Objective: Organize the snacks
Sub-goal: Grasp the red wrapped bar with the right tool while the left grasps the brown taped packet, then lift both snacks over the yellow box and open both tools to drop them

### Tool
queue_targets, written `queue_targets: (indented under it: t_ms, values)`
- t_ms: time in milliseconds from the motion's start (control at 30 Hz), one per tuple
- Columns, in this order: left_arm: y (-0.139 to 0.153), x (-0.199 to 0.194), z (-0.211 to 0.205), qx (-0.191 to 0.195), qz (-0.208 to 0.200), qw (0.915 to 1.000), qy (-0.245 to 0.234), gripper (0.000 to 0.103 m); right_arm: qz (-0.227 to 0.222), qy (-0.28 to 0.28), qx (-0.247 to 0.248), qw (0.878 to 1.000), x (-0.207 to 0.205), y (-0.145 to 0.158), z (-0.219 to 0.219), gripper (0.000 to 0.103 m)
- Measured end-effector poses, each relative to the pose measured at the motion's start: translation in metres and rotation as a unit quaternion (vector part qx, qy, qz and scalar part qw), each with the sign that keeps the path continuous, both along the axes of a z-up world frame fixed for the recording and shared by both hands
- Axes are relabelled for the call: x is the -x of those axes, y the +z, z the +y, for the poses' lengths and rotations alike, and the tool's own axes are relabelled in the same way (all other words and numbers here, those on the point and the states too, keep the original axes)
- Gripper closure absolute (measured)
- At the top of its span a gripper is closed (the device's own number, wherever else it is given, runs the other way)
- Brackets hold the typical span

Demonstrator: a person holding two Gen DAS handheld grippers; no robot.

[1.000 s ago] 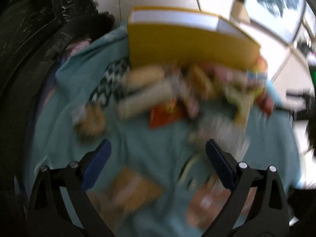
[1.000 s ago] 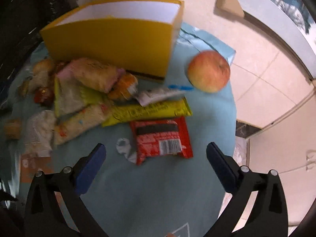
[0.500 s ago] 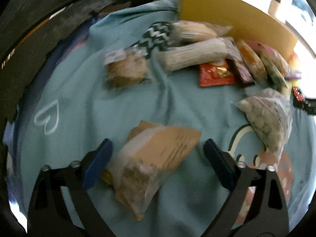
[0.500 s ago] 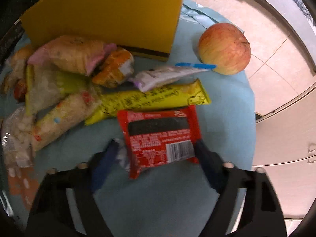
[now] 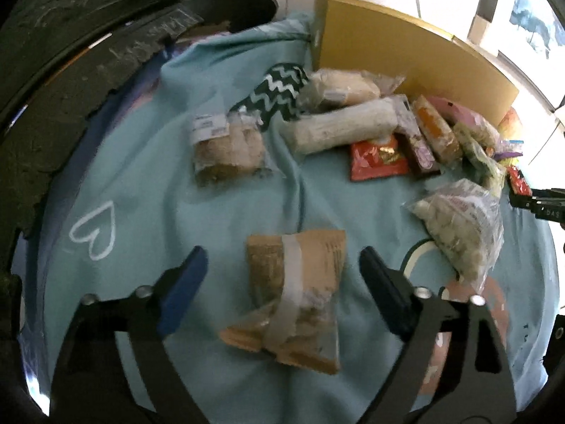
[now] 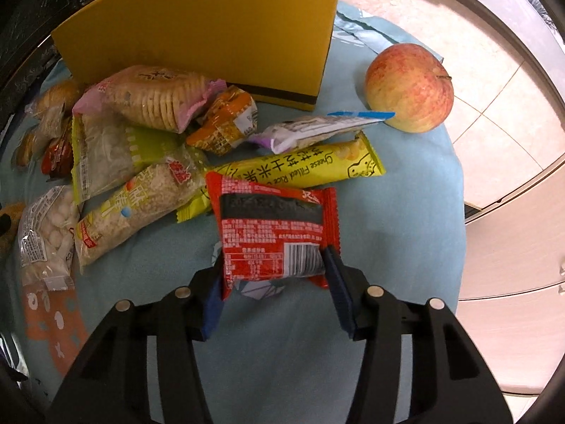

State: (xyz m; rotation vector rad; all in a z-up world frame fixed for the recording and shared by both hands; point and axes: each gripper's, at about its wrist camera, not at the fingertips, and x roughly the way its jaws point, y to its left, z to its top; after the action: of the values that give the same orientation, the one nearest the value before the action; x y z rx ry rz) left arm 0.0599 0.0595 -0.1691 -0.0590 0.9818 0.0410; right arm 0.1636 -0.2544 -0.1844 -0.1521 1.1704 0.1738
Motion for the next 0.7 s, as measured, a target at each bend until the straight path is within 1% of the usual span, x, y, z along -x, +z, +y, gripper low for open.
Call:
queue_targets:
  t_ms: [33, 67, 100, 133, 167, 200, 233, 333, 400, 467, 700]
  values:
    - [-0.004, -0.001, 0.0, 0.005, 0.012, 0.9999, -0.002, 0.017, 0.002, -0.002, -0.001, 1.0, 0.0, 0.0, 0.0, 0.05]
    - [-0.009, -0.004, 0.0, 0.011, 0.022, 0.9997, -0.005, 0.042, 0.002, -0.003, 0.0, 1.0, 0.003, 0.0, -0.001, 0.052]
    - [-0.013, -0.004, 0.0, 0.012, 0.031, 0.9994, -0.01, 0.05, 0.001, -0.004, -0.001, 1.0, 0.003, 0.0, -0.001, 0.053]
    - [-0.011, -0.001, -0.002, 0.003, 0.026, 0.9995, -0.017, 0.055, 0.0, -0.006, -0.006, 1.0, 0.003, 0.001, -0.003, 0.056]
    - [-0.01, 0.0, -0.003, 0.013, 0.026, 0.9993, -0.024, 0.057, -0.002, -0.008, -0.009, 1.0, 0.004, 0.005, -0.002, 0.06]
    - [-0.008, 0.002, -0.005, 0.019, 0.025, 0.999, -0.031, 0.058, -0.005, -0.011, -0.013, 1.0, 0.004, 0.008, -0.004, 0.061]
    - [-0.003, 0.005, -0.01, 0.016, 0.018, 0.9988, -0.042, 0.058, -0.01, -0.016, -0.018, 1.0, 0.004, 0.012, -0.006, 0.063]
    - [0.011, 0.012, -0.021, 0.017, -0.003, 0.9976, -0.067, 0.058, -0.02, -0.029, -0.049, 0.998, 0.01, 0.026, -0.013, 0.063]
    - [0.02, 0.016, -0.026, 0.023, -0.014, 0.9961, -0.083, 0.058, -0.026, -0.03, -0.069, 0.997, 0.018, 0.035, -0.017, 0.063]
    - [0.025, 0.02, -0.031, 0.022, -0.023, 0.9949, -0.096, 0.058, -0.032, -0.031, -0.083, 0.996, 0.027, 0.044, -0.019, 0.063]
    - [0.035, 0.012, -0.041, 0.029, -0.037, 0.9927, -0.111, 0.058, -0.043, -0.035, -0.107, 0.993, 0.053, 0.062, -0.023, 0.063]
